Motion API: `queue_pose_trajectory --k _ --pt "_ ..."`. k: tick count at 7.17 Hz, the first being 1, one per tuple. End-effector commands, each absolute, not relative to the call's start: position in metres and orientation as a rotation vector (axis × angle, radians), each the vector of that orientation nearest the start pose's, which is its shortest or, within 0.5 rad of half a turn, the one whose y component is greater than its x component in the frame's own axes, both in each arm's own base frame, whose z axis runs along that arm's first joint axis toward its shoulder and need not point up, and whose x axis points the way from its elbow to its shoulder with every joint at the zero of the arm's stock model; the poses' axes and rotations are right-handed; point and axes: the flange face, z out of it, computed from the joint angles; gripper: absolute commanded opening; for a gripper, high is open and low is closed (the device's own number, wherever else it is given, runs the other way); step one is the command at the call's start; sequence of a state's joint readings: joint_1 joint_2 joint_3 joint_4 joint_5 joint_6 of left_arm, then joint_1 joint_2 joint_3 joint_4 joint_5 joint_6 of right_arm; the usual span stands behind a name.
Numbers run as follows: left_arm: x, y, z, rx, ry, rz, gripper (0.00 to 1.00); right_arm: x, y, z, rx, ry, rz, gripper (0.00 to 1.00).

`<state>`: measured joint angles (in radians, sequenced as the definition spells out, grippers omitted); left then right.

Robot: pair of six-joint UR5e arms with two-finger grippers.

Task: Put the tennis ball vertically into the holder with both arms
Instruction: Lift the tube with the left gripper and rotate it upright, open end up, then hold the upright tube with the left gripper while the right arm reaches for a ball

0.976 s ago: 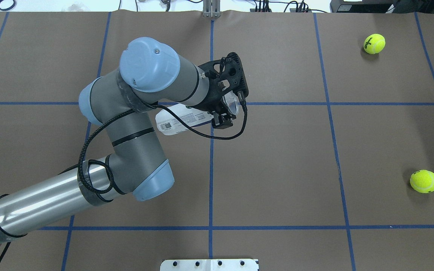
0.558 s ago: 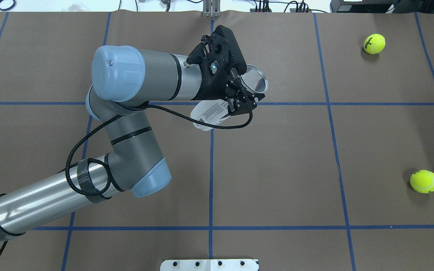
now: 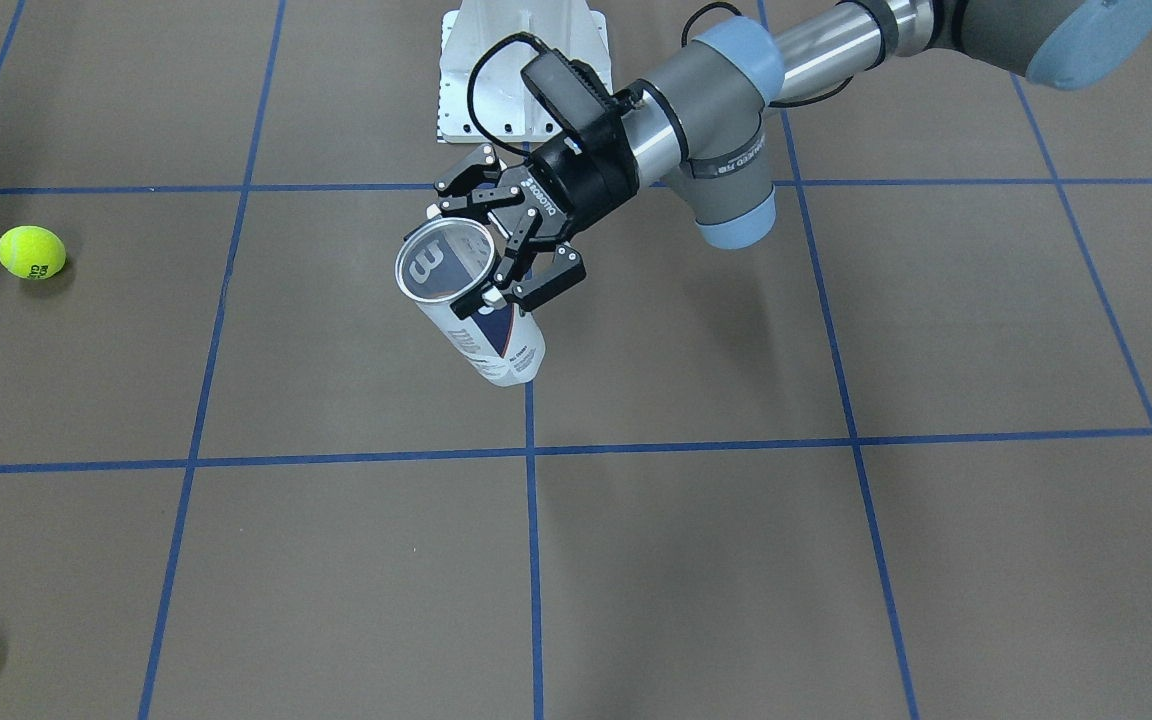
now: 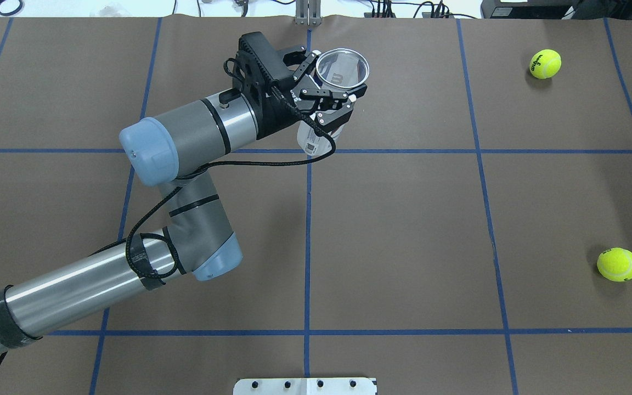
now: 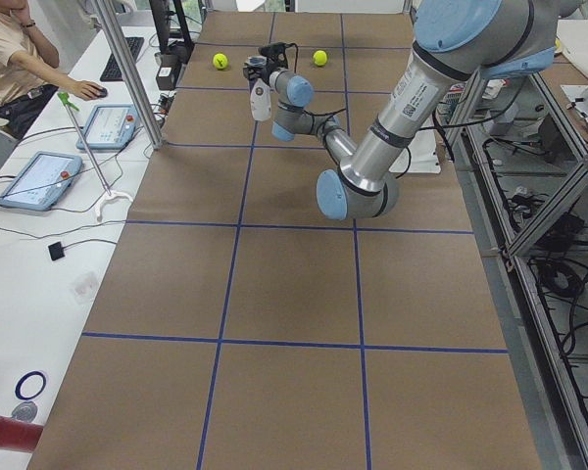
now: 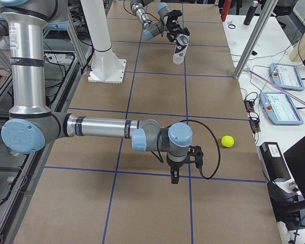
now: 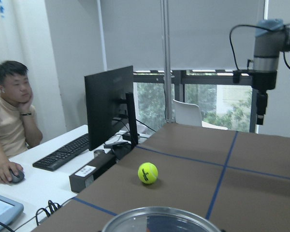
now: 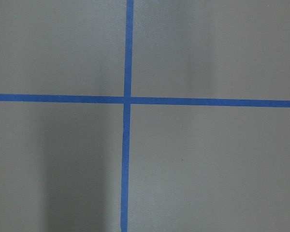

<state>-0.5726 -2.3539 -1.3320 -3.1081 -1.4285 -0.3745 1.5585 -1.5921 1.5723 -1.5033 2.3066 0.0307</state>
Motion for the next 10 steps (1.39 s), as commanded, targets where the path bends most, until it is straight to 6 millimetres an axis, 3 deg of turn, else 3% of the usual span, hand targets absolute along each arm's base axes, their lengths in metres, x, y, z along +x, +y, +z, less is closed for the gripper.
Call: queue_pose_trajectory --k 1,2,4,5,7,10 --pt "0.512 -0.492 0.177 1.705 1.251 0.108 0.75 0.060 -0.487 0.664 0.030 -0.737 0.000 1.00" --pt "0.541 -0.474 0.195 1.694 1.253 0.043 0.75 0.060 -0.487 0.664 0.030 -0.737 0.000 1.00" --pt "0.563 -0.452 0.211 1.686 1.295 0.025 0.74 0.061 -0.487 0.664 0.030 -0.735 0.000 1.00" --pt "0.567 -0.452 0.223 1.684 1.295 0.026 0.75 0.061 -0.487 0.664 0.030 -0.735 0.002 1.00" --pt "0.571 -0.448 0.229 1.674 1.293 0.039 0.82 0.061 -0.486 0.664 0.030 -0.735 0.002 1.00" --pt "0.574 -0.446 0.241 1.664 1.274 0.055 0.84 0.061 -0.486 0.664 0.030 -0.735 0.000 1.00"
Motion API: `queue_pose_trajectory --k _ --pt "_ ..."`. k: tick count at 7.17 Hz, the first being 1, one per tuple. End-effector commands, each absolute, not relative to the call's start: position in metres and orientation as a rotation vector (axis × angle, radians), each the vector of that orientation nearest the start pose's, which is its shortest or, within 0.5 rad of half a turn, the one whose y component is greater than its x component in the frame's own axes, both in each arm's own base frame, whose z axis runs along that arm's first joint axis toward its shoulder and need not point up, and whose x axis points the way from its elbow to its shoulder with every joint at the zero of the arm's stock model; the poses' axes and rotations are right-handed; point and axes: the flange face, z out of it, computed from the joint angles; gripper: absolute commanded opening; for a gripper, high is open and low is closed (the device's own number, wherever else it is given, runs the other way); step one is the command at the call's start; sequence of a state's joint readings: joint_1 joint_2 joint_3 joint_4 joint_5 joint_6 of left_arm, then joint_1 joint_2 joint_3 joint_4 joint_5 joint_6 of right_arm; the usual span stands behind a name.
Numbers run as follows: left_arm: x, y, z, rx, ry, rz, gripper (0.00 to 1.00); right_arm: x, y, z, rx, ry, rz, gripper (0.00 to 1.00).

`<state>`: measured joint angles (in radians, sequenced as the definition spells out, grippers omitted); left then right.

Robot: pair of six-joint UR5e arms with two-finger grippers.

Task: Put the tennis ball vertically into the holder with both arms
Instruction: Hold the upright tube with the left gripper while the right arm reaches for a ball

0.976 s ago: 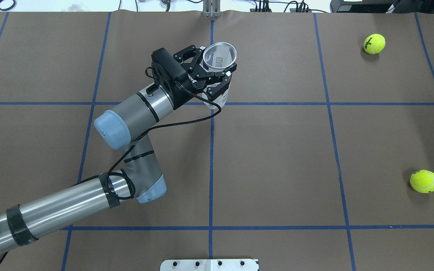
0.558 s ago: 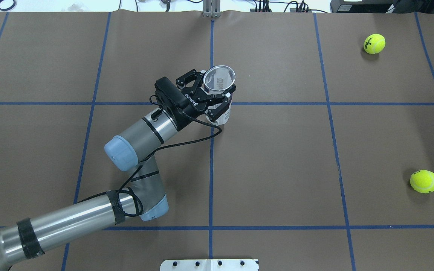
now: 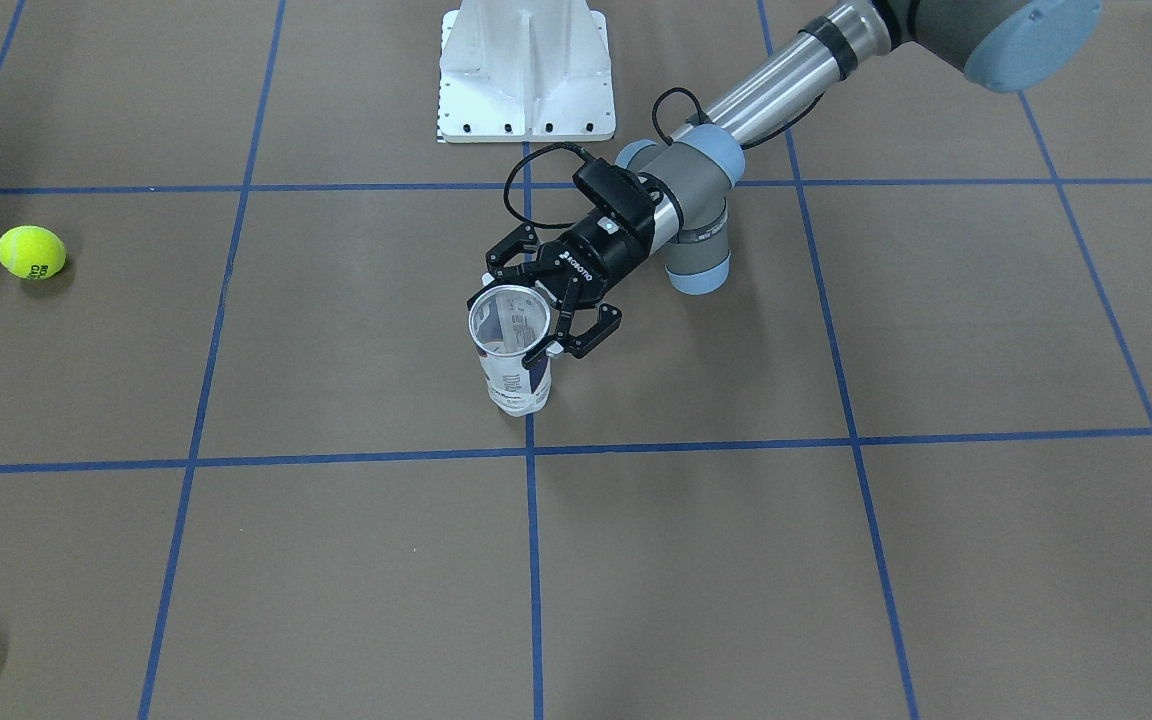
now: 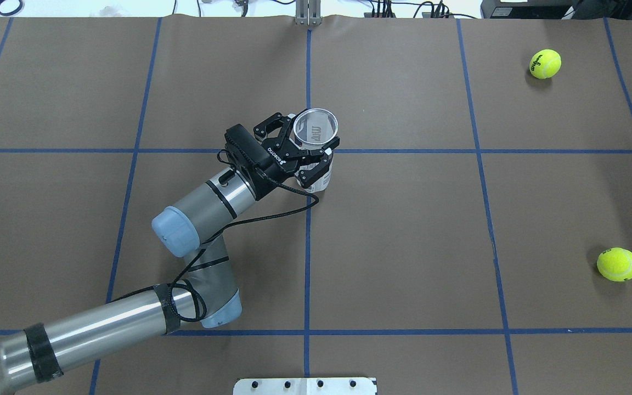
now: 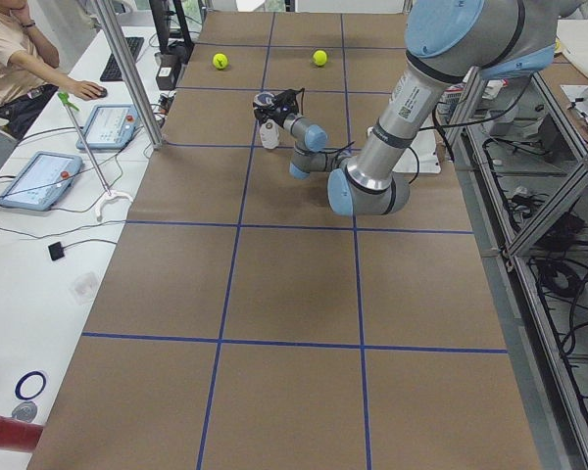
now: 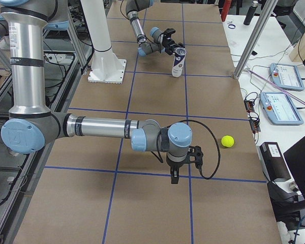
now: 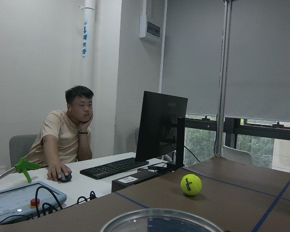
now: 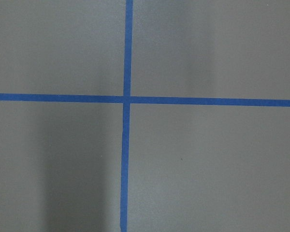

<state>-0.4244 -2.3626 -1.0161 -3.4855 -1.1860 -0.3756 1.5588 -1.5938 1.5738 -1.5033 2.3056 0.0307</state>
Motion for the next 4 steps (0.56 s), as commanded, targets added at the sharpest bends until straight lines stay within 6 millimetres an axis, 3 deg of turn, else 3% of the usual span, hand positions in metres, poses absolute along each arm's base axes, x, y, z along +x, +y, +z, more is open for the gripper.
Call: queue_pose_trajectory --k 1,3,4 --pt "0.5742 -0.4447 0.2425 1.665 1.271 0.061 0.86 0.0606 -0.4863 0.6635 0.031 -0.735 0.000 1.00" --pt "0.5742 -0.4448 0.2420 1.665 1.268 0.061 0.98 0.0606 -0.4866 0.6626 0.034 -0.735 -0.002 1.00" --pt "0.5750 -0.4440 0.2404 1.665 1.269 0.062 0.98 0.0612 -0.4866 0.6618 0.036 -0.737 -0.001 1.00"
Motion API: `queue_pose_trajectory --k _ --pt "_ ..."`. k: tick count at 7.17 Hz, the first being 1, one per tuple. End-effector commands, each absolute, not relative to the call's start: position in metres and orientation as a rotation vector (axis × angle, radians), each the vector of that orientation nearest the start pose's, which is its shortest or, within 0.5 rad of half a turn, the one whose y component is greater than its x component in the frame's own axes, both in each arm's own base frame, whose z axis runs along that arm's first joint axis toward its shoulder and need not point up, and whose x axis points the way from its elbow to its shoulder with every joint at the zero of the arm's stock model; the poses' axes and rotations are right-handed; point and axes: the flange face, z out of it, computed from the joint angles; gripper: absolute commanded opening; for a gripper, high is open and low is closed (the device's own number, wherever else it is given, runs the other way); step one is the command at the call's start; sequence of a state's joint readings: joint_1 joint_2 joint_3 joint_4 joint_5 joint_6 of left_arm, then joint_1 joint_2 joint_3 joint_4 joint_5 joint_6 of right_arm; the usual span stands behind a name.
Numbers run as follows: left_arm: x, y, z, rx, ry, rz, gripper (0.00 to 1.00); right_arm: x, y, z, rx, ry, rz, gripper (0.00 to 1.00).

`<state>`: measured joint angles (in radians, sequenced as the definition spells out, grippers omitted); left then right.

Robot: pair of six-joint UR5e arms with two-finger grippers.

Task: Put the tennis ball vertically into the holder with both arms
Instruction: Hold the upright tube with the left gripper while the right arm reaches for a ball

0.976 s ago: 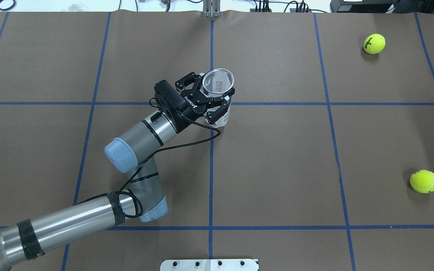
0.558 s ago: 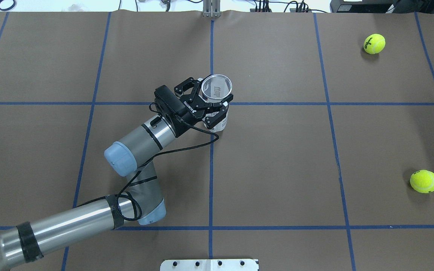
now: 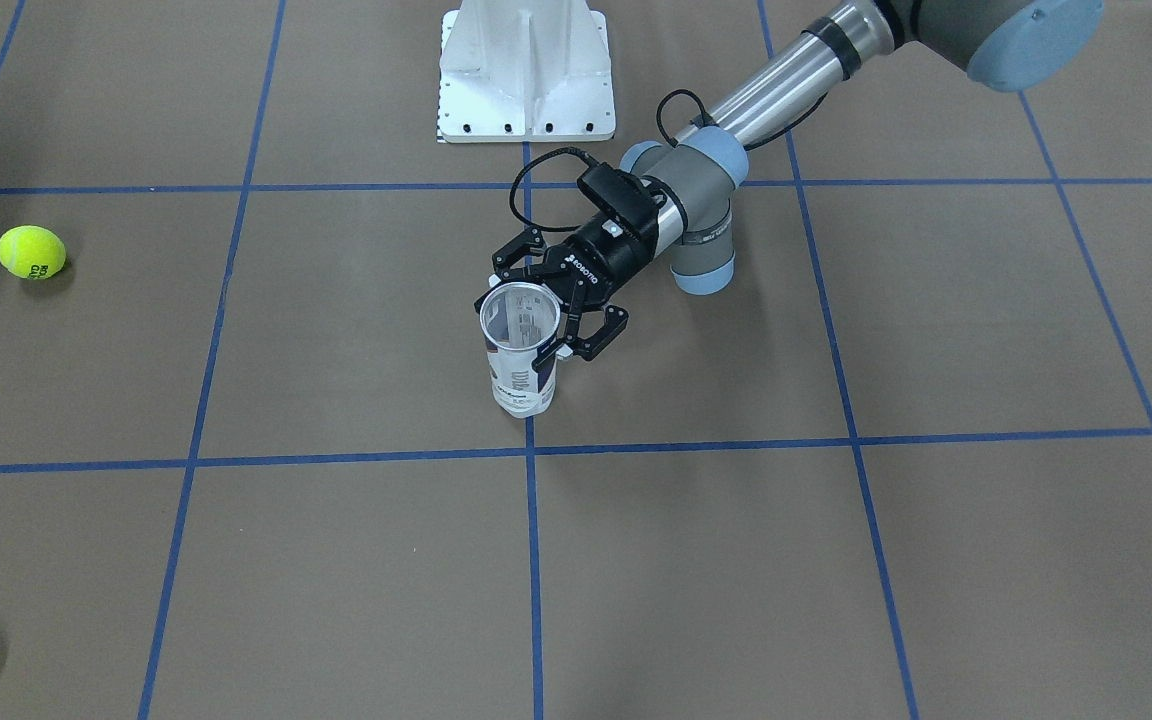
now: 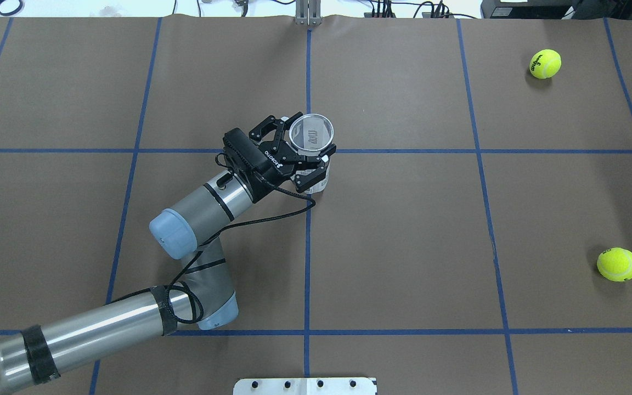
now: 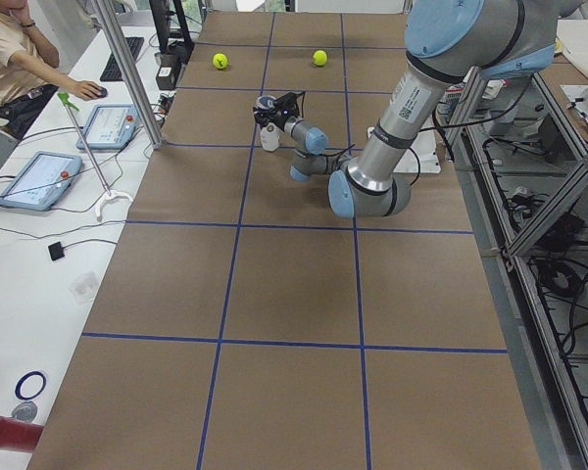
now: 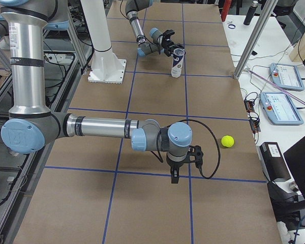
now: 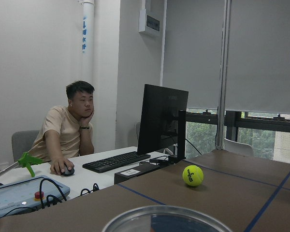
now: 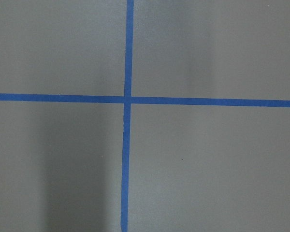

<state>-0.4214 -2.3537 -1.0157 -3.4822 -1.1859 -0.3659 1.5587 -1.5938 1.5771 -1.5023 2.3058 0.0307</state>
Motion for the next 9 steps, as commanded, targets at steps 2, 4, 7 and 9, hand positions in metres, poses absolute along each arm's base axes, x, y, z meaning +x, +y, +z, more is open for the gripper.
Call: queue_pose_trajectory --k 2,4,7,9 --pt "0.576 -0.443 0.240 1.662 1.270 0.065 0.98 0.059 -0.489 0.649 0.071 -0.739 -0.018 1.00" --pt "0.577 -0.442 0.239 1.659 1.267 0.067 0.98 0.020 -0.483 0.612 0.050 -0.754 0.045 1.00" --pt "0.576 -0.443 0.238 1.661 1.267 0.065 0.98 -0.072 -0.417 0.576 0.035 -0.823 0.126 1.00" --pt "0.577 -0.442 0.238 1.660 1.268 0.066 0.98 -0.128 -0.371 0.592 0.053 -0.803 0.150 1.00"
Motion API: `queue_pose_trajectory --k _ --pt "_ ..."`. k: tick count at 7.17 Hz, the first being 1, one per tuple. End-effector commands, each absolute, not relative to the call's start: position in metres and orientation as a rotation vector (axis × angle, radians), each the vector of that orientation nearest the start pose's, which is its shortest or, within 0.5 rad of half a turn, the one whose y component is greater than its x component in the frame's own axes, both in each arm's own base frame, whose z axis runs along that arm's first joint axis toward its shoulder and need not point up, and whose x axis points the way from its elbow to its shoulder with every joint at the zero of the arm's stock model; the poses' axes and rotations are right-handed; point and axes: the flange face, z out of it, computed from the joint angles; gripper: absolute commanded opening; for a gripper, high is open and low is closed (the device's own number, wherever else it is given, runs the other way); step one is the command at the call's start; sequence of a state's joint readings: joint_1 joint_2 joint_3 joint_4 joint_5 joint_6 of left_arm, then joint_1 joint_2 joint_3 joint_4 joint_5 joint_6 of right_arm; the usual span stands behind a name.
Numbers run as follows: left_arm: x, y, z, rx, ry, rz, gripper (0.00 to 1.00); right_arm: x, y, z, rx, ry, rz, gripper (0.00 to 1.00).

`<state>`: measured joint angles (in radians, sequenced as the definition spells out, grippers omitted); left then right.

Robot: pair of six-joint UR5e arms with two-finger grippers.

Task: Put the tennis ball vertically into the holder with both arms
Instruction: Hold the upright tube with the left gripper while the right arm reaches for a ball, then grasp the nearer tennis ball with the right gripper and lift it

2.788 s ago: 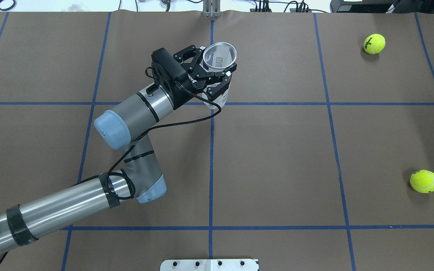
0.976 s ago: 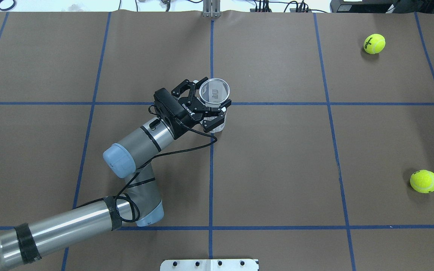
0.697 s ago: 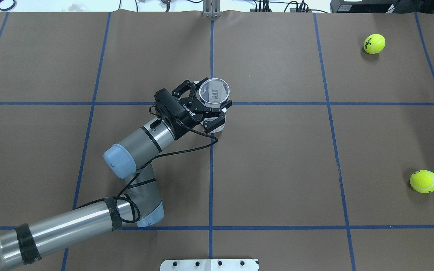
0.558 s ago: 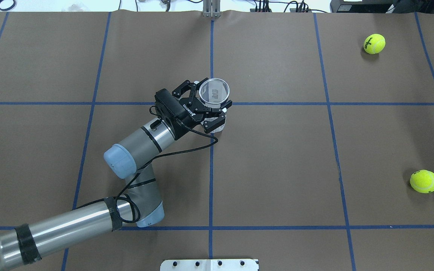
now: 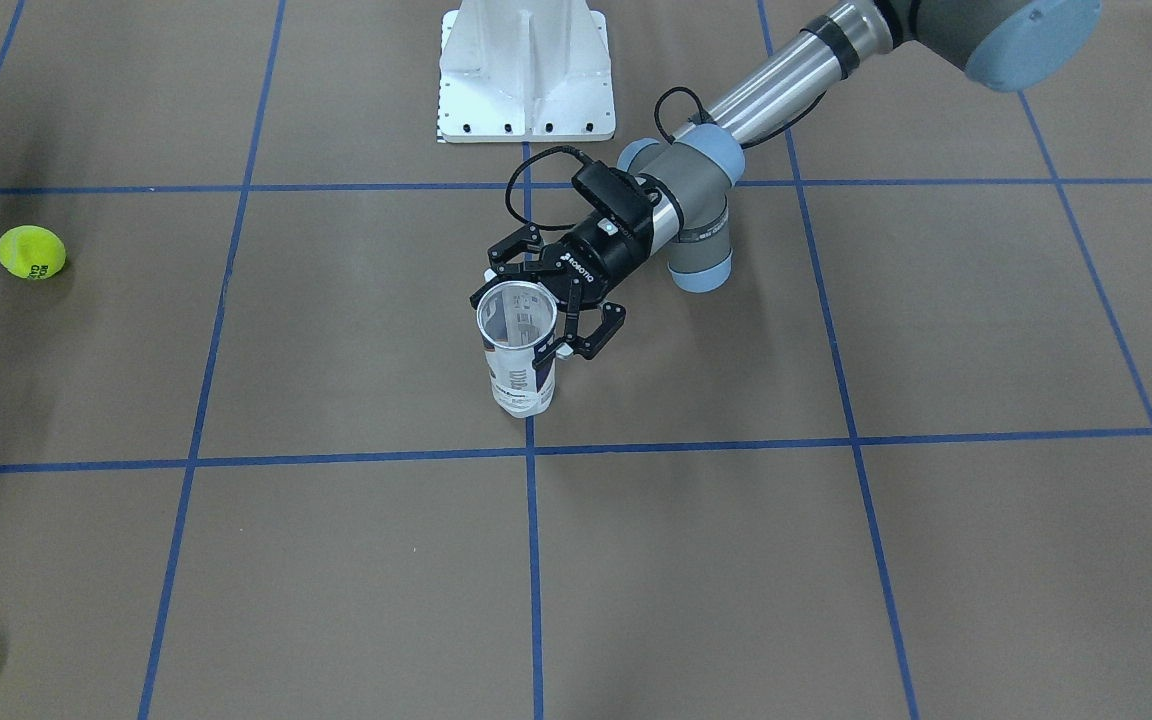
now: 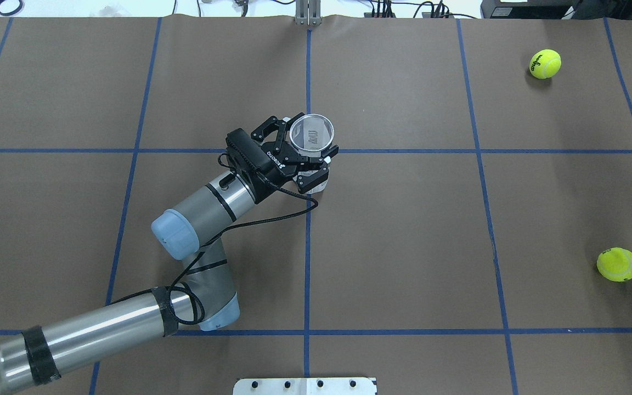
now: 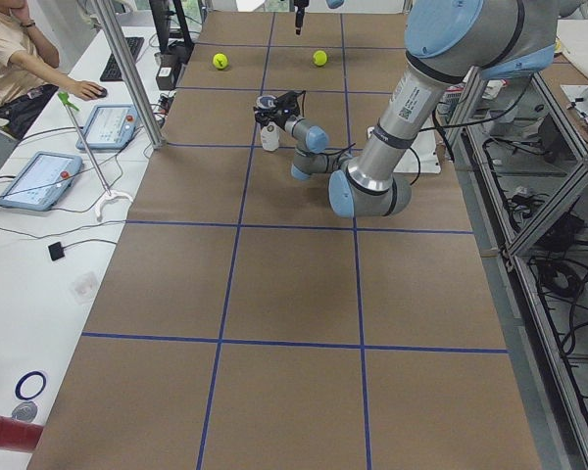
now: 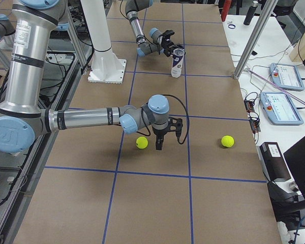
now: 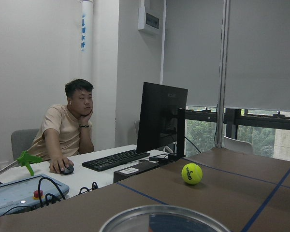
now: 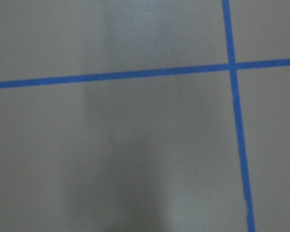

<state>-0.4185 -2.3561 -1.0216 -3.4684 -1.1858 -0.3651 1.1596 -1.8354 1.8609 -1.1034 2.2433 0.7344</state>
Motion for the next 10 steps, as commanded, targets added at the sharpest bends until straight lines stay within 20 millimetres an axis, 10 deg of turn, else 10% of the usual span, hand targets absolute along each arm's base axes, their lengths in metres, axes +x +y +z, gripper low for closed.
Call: queue_pose_trajectory --k 1,7,8,9,10 --pt "0.577 -0.443 0.238 1.658 1.266 0.068 0.98 -0.142 -0.347 0.603 0.056 -0.788 0.137 1.00" --pt "0.578 -0.442 0.237 1.655 1.263 0.071 0.98 -0.195 -0.306 0.623 0.073 -0.709 0.077 1.00" --pt "0.579 -0.441 0.239 1.652 1.262 0.073 0.98 -0.200 -0.303 0.627 0.081 -0.692 0.065 0.86" --pt "0.579 -0.441 0.238 1.653 1.264 0.072 0.98 -0.203 -0.301 0.628 0.076 -0.687 0.053 0.24" --pt "0.579 -0.441 0.239 1.652 1.262 0.073 0.98 -0.205 -0.302 0.622 0.075 -0.701 0.048 0.00"
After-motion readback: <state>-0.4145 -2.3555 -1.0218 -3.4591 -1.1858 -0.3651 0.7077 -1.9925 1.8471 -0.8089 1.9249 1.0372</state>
